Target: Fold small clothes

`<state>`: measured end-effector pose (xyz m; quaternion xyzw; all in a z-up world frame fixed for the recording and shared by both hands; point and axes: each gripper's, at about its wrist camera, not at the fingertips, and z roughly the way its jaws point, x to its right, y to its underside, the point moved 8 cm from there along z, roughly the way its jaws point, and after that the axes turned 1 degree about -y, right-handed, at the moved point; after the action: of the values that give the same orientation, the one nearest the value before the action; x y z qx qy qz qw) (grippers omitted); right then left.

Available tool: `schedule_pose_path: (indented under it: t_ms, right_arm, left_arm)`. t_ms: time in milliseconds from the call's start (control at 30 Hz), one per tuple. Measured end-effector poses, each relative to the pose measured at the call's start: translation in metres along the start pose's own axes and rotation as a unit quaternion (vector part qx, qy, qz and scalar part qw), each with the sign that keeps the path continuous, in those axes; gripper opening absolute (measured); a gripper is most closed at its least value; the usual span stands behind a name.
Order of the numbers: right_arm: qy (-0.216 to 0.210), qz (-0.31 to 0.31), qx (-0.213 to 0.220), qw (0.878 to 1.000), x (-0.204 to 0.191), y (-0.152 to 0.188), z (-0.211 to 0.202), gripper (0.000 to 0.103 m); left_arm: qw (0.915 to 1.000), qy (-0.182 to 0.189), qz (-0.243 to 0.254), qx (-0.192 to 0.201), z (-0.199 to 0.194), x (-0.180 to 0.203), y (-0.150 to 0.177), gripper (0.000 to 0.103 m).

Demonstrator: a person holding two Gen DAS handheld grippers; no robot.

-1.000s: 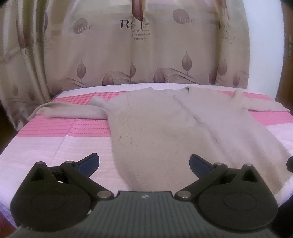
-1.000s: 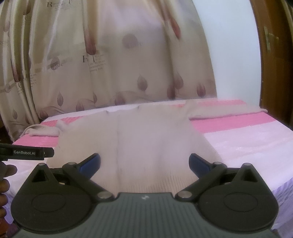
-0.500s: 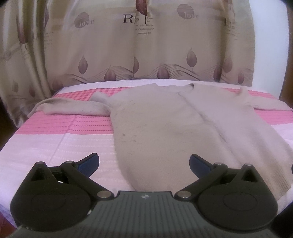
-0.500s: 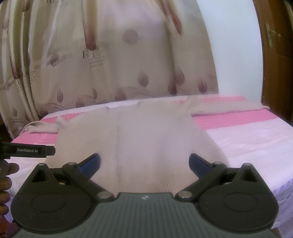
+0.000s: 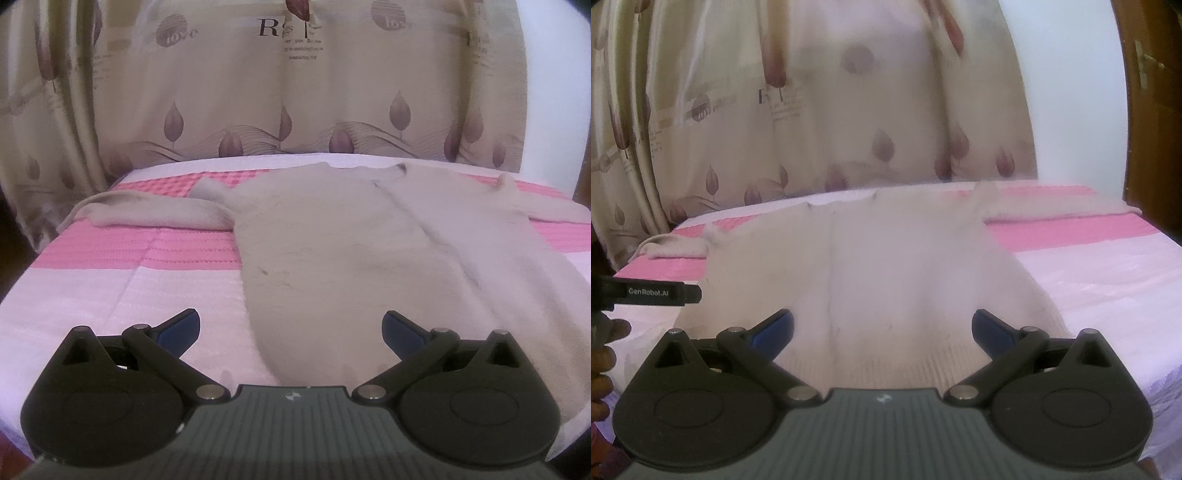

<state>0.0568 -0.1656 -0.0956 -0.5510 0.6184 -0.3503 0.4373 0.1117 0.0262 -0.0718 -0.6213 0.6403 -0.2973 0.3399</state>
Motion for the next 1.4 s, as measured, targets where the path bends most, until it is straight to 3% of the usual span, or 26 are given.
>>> schedule_pose_path:
  t_ms: [167,367,533,667,733,833,1033,1100,1167,1233,1267,1300,1400]
  right_arm:
    - [0.001,-0.004,-0.003,1.0,0.0,-0.001,0.004,0.103]
    - [0.002,-0.006,-0.016,1.0,0.001,0.002,0.013,0.103]
    - [0.004,-0.011,-0.033,0.999,-0.002,0.004,0.026,0.103]
    - [0.007,-0.021,-0.043,0.999,-0.006,0.003,0.037,0.103]
    - [0.011,-0.026,-0.048,0.998,-0.007,0.004,0.042,0.103]
    - [0.017,-0.031,-0.059,0.998,-0.01,0.006,0.05,0.103]
    - [0.028,-0.036,-0.085,0.995,-0.013,0.013,0.067,0.103]
    - [0.03,-0.042,-0.086,0.995,-0.016,0.012,0.068,0.103]
    - [0.03,-0.044,-0.085,0.995,-0.018,0.011,0.069,0.103]
    - [0.031,-0.046,-0.087,0.995,-0.019,0.01,0.071,0.103]
    - [0.032,-0.049,-0.09,0.994,-0.019,0.01,0.072,0.103]
    - [0.032,-0.05,-0.092,0.994,-0.02,0.011,0.074,0.103]
    - [0.033,-0.047,-0.1,0.993,-0.021,0.013,0.076,0.103]
  left_arm:
    - [0.9992,-0.017,-0.037,0.001,0.013,-0.05,-0.021,0.103]
    - [0.9921,-0.057,-0.112,-0.002,0.06,-0.166,-0.06,0.103]
    - [0.9722,-0.046,-0.229,-0.025,0.12,-0.286,-0.098,0.097]
    - [0.9505,-0.035,-0.305,-0.048,0.157,-0.362,-0.115,0.08]
    - [0.939,0.0,-0.335,-0.077,0.175,-0.385,-0.113,0.076]
    - [0.9199,0.032,-0.381,-0.086,0.198,-0.407,-0.107,0.074]
    - [0.9036,0.035,-0.416,-0.097,0.236,-0.423,-0.096,0.073]
    - [0.8939,0.038,-0.437,-0.092,0.246,-0.431,-0.092,0.066]
    - [0.8891,0.032,-0.45,-0.077,0.252,-0.44,-0.094,0.065]
    - [0.8854,0.02,-0.456,-0.087,0.262,-0.445,-0.091,0.063]
    - [0.8859,0.013,-0.454,-0.092,0.267,-0.446,-0.09,0.045]
    - [0.8884,0.006,-0.449,-0.094,0.271,-0.446,-0.089,0.034]
    - [0.8934,-0.005,-0.445,-0.063,0.264,-0.448,-0.089,0.014]
